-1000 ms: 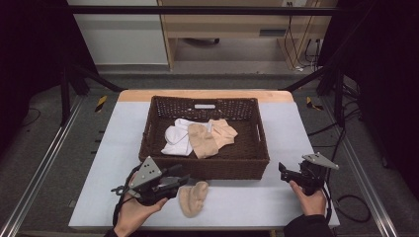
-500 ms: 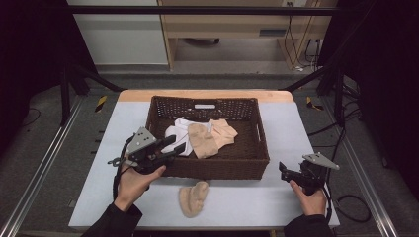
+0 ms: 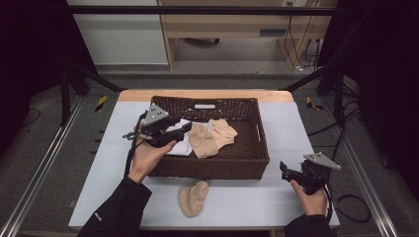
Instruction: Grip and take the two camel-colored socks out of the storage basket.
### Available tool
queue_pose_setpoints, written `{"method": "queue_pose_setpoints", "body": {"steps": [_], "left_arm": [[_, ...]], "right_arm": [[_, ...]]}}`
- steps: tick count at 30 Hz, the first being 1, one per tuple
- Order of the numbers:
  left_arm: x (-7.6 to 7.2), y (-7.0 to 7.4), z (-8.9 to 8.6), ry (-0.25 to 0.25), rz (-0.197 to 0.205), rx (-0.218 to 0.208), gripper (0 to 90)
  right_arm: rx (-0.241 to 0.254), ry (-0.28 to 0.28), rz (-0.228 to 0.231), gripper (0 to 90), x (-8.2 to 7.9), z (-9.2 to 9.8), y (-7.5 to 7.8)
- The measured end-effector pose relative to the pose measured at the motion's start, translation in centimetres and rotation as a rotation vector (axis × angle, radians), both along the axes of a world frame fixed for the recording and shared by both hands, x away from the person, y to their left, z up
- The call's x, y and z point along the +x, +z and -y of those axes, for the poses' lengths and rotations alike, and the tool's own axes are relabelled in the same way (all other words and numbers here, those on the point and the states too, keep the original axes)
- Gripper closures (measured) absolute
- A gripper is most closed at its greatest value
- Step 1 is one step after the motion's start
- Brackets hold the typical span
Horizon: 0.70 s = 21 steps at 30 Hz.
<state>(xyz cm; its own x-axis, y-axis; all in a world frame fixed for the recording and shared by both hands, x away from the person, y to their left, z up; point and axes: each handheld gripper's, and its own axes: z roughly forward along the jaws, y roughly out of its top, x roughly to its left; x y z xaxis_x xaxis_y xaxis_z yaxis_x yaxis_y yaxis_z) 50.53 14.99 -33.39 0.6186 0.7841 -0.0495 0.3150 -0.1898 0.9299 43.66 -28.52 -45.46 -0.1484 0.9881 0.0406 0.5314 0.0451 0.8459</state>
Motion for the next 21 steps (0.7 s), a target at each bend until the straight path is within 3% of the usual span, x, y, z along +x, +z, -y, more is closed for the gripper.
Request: {"method": "queue_pose_setpoints", "body": {"steps": [5, 12, 17, 21], "left_arm": [[1.4, -0.1, -0.1, 0.033, 0.016, -0.003, 47.9], [4.1, -1.2, 0.1, 0.090, -0.010, 0.027, 47.8], [6.1, -1.5, 1.3, 0.122, -0.007, 0.045, 47.8], [7.6, -2.1, 2.5, 0.121, 0.004, 0.092, 47.7]], "right_arm": [[0.000, 0.001, 0.002, 4.1, -0.1, 0.0, 0.0], [0.000, 0.001, 0.002, 4.1, 0.0, 0.0, -0.1], [-0.003, 0.001, -0.004, 4.1, 0.1, 0.0, -0.1], [-0.001, 0.004, -0.007, 4.2, 0.1, 0.0, -0.1]]}}
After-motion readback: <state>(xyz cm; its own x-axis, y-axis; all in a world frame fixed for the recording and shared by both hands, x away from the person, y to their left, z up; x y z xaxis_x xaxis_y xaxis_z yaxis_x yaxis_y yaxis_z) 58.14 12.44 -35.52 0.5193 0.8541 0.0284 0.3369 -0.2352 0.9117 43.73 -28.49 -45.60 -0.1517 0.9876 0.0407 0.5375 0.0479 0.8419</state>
